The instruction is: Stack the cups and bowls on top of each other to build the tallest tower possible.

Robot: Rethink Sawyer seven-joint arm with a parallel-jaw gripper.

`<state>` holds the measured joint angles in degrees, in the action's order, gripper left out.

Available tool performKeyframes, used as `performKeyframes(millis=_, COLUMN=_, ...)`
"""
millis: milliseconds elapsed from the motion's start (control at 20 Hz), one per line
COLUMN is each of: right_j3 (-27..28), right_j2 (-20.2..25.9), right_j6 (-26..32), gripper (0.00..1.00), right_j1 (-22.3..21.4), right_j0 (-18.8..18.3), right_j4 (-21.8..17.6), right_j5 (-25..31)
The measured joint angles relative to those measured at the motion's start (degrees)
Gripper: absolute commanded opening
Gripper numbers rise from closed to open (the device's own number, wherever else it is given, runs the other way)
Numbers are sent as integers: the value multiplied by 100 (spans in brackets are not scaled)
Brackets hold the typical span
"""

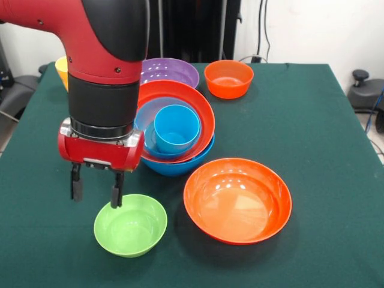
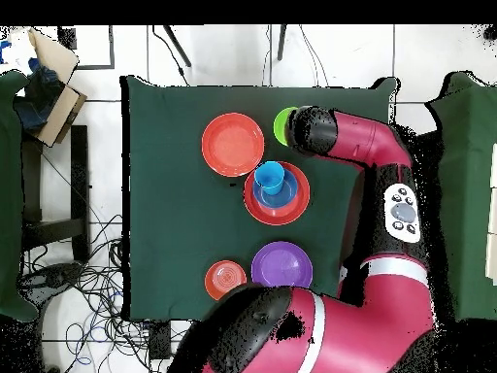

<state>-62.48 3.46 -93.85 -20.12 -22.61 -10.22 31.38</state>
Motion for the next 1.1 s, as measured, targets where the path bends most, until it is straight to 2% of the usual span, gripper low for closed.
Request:
performKeyframes(millis=500, right_j3=-136, right_j2=12, right_j6=0, gripper=100, right_j1=155, right_j0=-77, right_j4=0, right_j5=-555)
performKeyframes(millis=850, right_j3=-536, right_j2=84, right_j6=0, gripper=100, right_j1=180, right_j0=-296, right_j4=1, right_j5=-1160)
performKeyframes(millis=1100, right_j3=-968, right_j2=160, right_j6=0, gripper=100, right_j1=181, right_j0=-595, right_j4=-128, right_j5=-1713)
